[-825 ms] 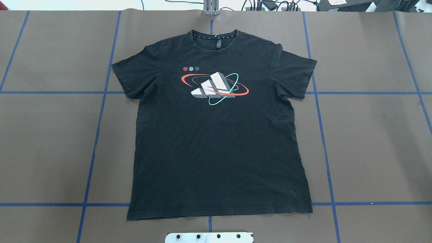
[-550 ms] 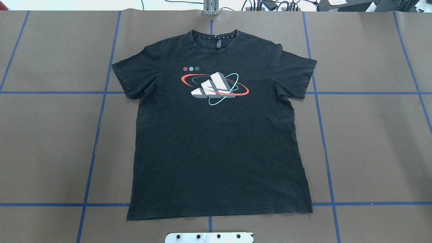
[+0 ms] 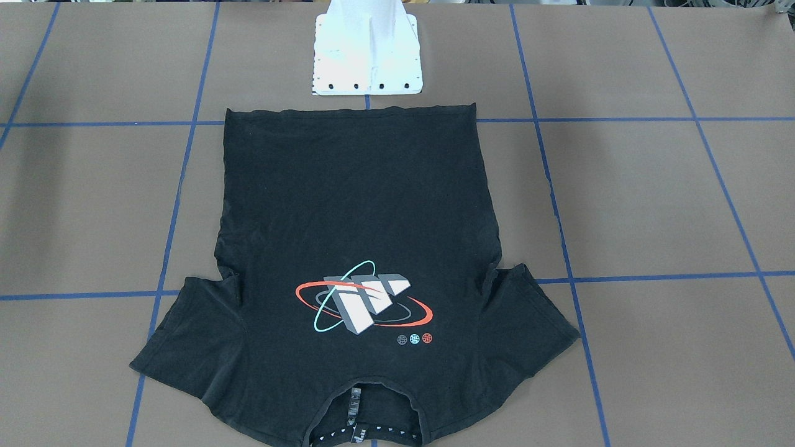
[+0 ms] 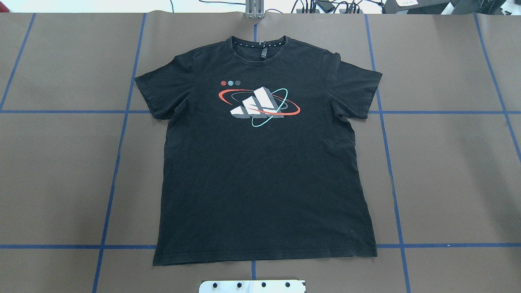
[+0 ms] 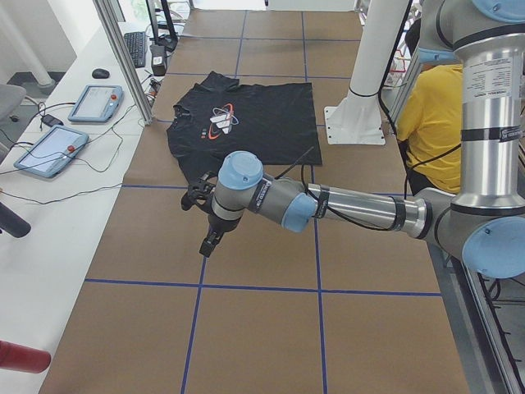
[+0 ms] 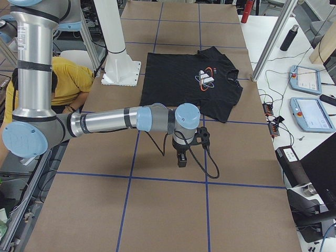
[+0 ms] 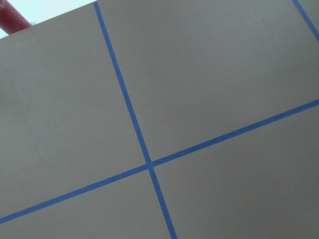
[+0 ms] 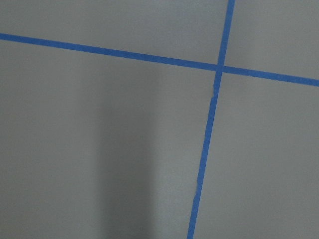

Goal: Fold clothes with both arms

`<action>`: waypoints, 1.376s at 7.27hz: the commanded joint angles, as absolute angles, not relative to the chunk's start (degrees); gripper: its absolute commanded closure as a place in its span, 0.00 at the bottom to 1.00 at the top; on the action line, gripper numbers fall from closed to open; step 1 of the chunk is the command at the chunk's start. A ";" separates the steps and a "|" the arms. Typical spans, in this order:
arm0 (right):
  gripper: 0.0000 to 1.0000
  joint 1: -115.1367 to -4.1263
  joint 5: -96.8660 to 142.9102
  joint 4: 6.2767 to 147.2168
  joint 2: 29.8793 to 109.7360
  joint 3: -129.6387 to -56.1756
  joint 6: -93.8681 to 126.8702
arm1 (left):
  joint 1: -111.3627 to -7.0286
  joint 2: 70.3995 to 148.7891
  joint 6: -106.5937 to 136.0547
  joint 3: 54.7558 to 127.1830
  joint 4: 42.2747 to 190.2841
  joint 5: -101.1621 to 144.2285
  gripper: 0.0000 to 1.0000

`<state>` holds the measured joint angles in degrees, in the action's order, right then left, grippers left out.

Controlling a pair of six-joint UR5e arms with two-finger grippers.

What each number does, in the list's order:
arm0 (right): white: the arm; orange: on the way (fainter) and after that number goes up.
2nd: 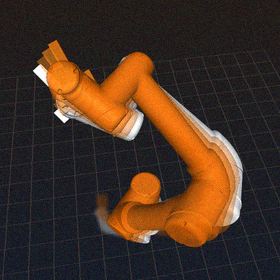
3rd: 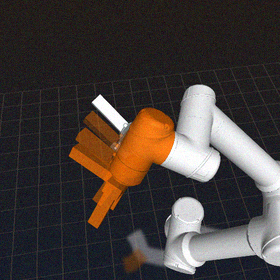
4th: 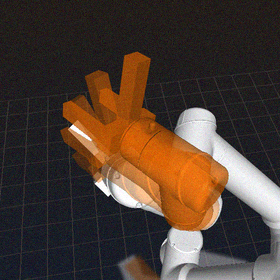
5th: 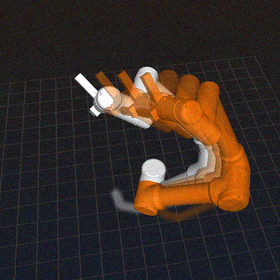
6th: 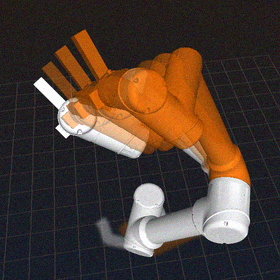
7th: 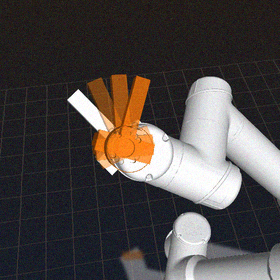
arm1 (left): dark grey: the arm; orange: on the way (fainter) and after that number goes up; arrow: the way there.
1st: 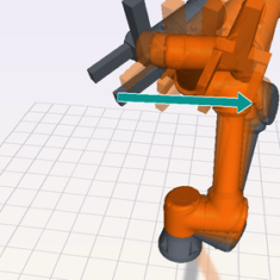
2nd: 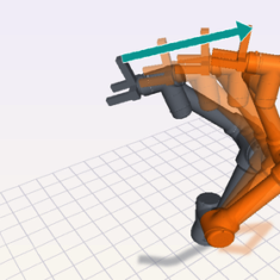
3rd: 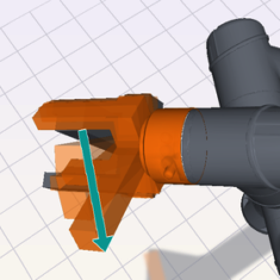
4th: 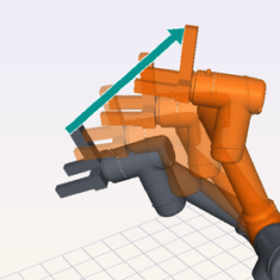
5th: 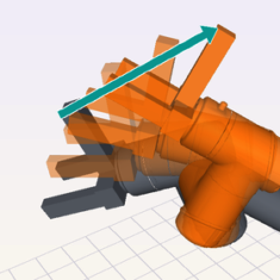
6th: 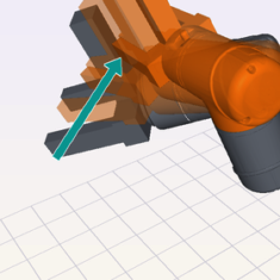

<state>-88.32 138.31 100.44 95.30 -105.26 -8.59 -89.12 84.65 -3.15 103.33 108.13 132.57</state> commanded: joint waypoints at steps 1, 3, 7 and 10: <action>0.00 -87.20 142.03 97.83 93.88 -104.42 -7.22 | -89.12 84.64 -3.16 103.18 108.63 132.54 0.00; 0.00 -84.13 141.77 96.08 86.45 -99.88 1.26 | -89.03 84.64 -3.16 103.27 108.63 132.63 0.01; 0.00 -69.74 130.47 63.86 64.21 -72.91 37.43 | -88.86 84.46 -3.08 103.27 108.63 132.63 0.00; 0.01 -66.62 128.76 42.52 56.18 -56.65 58.14 | -88.77 84.46 -3.08 103.18 108.63 132.54 0.01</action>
